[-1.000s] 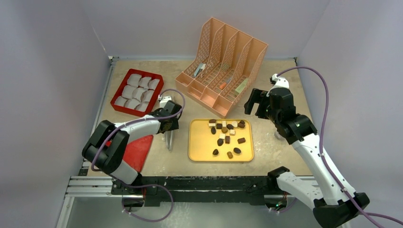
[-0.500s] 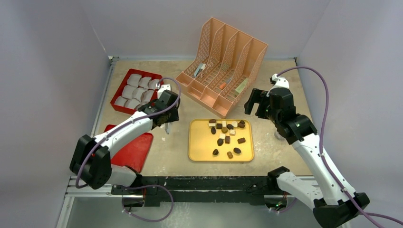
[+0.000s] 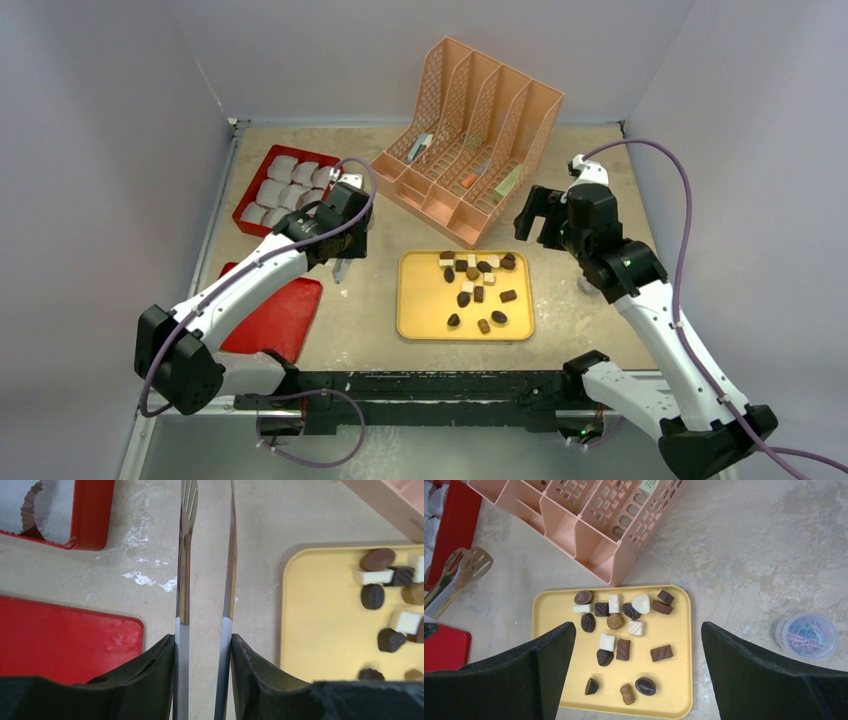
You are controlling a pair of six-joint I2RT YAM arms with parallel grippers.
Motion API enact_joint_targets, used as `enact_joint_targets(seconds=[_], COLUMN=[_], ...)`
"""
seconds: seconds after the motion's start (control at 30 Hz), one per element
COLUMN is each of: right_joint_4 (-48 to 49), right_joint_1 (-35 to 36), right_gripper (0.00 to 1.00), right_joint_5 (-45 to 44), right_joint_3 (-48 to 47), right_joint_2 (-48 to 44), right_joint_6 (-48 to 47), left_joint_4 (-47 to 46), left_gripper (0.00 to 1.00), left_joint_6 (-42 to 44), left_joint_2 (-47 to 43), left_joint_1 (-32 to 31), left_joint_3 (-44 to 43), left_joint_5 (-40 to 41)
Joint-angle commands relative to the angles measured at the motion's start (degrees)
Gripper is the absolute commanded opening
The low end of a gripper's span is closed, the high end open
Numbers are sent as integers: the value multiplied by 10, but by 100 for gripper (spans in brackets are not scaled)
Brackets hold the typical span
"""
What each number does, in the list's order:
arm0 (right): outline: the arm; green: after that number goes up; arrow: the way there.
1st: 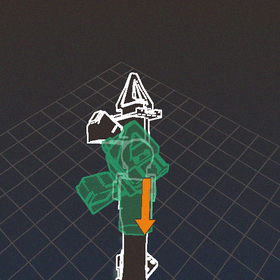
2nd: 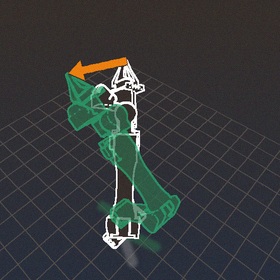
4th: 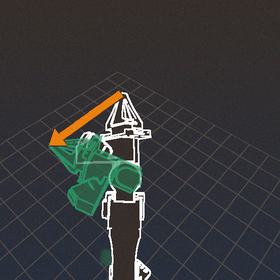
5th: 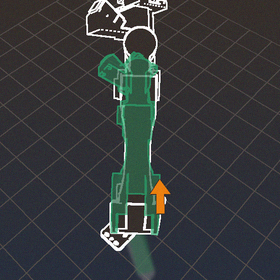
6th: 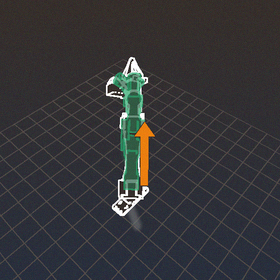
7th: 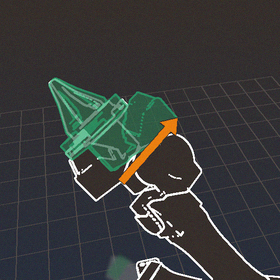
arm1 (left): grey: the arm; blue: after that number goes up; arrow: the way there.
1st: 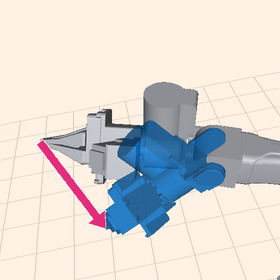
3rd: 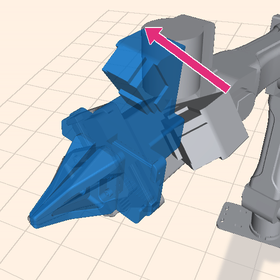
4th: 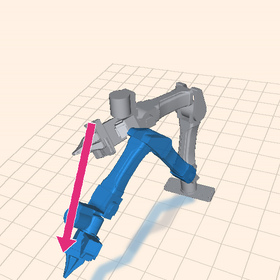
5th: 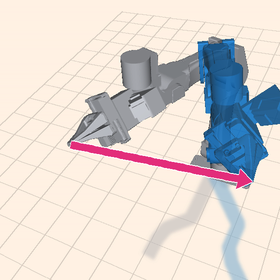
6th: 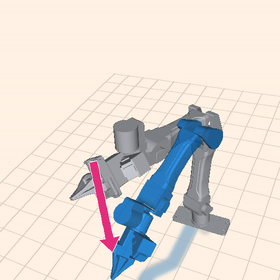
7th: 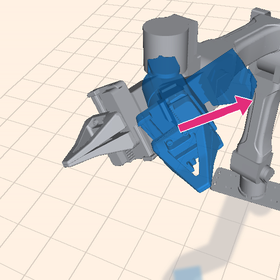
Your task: Pack the chocolate
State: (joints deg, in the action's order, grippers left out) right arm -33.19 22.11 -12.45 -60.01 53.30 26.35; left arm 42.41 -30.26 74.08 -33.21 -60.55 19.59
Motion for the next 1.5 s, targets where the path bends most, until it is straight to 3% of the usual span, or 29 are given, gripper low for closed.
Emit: enact_joint_targets(seconds=[0.0, 0.3, 0.67, 1.23, 1.47], right_joint_4=[5, 7, 3, -5, -6], right_joint_1=[-1, -1, -1, -1, -1], right_gripper=[97, 97, 97, 98, 98], right_joint_5=[-8, -17, -37, -59, -60], right_joint_3=[-36, -42, -54, -49, -47], right_joint_2=[4, 8, 10, -4, -12], right_joint_6=[-9, -16, -27, -40, -41], left_joint_4=[39, 52, -15, -3, 24], left_gripper=[40, 38, 36, 35, 35], left_joint_6=[48, 54, 4, -43, -58], left_joint_2=[-31, -43, -55, -44, -43], left_joint_1=[-27, -103, -141, -323, -354], left_joint_3=[-65, -89, -45, -27, -19], left_joint_5=[-34, -142, -190, -176, -167])
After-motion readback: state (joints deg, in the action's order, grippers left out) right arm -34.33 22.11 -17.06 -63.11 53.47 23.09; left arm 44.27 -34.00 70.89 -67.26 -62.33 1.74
